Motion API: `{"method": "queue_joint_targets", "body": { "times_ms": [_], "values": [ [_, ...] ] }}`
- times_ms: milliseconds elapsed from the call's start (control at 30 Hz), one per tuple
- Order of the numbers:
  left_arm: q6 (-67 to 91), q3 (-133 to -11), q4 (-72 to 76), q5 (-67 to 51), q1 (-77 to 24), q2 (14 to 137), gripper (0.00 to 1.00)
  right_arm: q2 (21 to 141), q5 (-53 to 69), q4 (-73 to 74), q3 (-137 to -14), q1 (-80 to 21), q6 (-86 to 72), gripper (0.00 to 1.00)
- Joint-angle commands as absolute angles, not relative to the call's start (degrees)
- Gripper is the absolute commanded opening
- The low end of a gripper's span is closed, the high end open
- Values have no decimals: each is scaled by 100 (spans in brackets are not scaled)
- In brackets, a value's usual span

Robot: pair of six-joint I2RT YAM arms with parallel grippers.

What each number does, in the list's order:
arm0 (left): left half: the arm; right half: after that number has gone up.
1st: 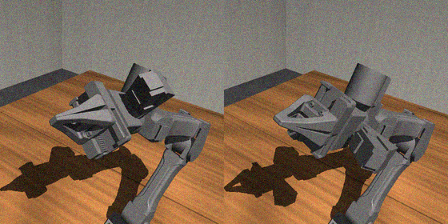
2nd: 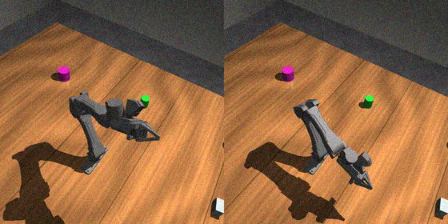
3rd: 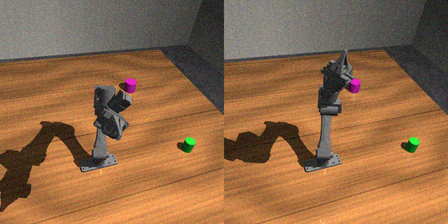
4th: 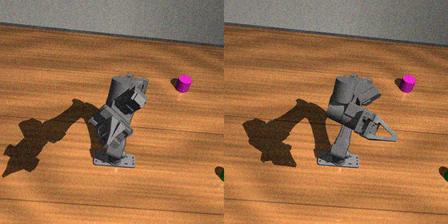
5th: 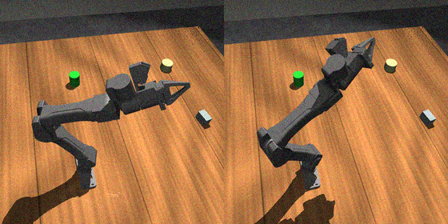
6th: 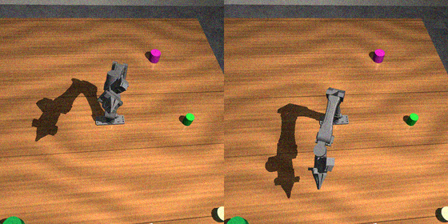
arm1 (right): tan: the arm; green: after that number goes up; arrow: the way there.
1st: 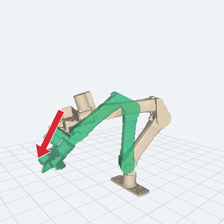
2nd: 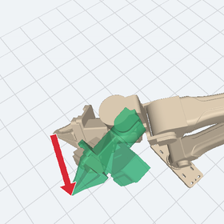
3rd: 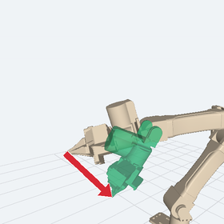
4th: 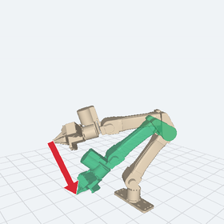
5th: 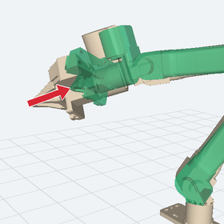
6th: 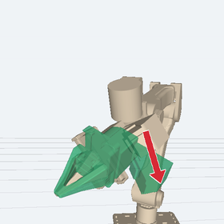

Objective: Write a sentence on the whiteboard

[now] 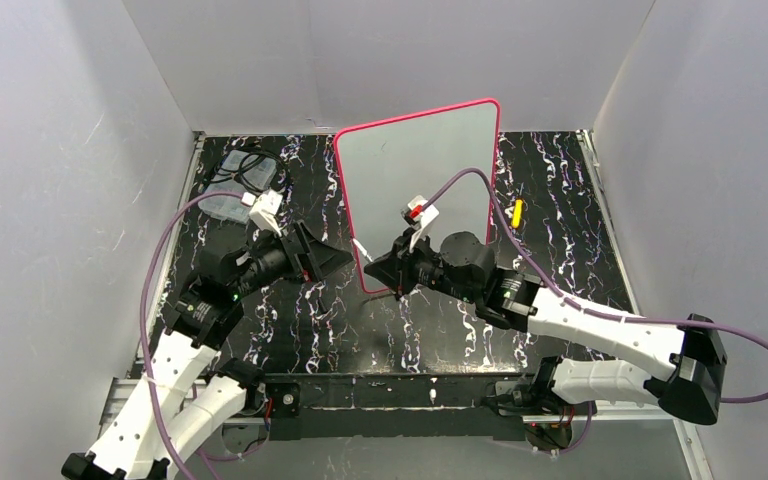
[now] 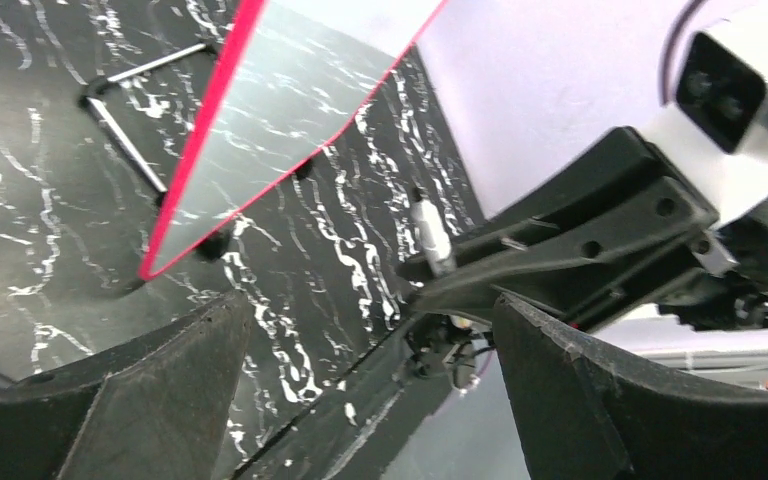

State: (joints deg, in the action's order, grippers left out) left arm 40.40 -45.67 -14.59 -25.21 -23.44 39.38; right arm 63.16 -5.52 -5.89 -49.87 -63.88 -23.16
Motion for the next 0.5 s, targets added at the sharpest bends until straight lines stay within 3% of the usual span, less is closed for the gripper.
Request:
{"method": "queue_joint_targets", "body": {
  "times_ms": [0, 333, 367, 467],
  "values": [
    [4619, -4552, -1119, -2975, -2455, 3801, 89, 6429, -356, -1287, -5334, -6407, -2238, 1],
    [5251, -4271, -234, -3080, -2699, 4019, 86, 6461, -309, -1389, -5326, -6407, -2212, 1],
    [5300, -4271, -192, -3037, -2731, 4057, 83, 6460, -283, -1393, -5326, -6407, -2202, 1],
    [5404, -4318, -38, -2987, -2905, 4226, 62, 6456, -166, -1439, -5296, -6407, -2164, 1]
  ]
}}
